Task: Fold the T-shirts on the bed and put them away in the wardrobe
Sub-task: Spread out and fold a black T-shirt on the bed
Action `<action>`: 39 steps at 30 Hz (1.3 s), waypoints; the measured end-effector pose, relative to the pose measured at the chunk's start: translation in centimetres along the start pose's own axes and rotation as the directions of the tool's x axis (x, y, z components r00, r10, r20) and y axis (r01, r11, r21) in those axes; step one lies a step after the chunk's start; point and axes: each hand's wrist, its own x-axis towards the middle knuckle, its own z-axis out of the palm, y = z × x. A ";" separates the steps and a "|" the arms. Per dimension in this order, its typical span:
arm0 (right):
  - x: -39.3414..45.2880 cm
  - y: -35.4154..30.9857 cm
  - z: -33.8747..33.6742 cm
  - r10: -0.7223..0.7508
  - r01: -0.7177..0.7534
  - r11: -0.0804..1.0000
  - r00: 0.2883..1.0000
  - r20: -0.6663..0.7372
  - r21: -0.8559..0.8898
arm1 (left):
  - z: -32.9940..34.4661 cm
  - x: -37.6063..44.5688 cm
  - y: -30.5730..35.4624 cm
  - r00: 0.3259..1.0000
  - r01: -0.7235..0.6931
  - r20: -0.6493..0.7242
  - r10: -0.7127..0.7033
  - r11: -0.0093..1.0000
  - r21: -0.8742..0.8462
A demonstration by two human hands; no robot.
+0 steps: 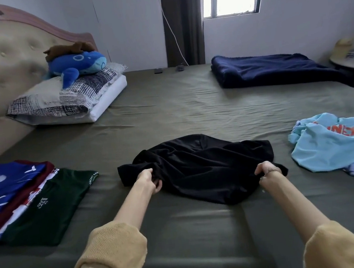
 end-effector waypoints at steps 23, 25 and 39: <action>-7.8 -10.2 10.4 0.035 -0.051 0.976 0.996 0.078 0.211 | 5.4 -2.7 18.2 0.992 -0.097 0.068 0.103 0.992 -0.086; -9.8 -12.8 10.7 0.027 -0.024 0.970 1.000 -0.008 0.240 | 5.9 -4.5 21.3 0.992 -0.105 0.062 0.111 0.989 -0.105; -14.3 -28.0 12.0 -0.142 0.198 0.787 0.980 -0.142 0.584 | 11.8 -10.6 35.4 0.944 -0.321 0.005 0.330 0.921 -0.220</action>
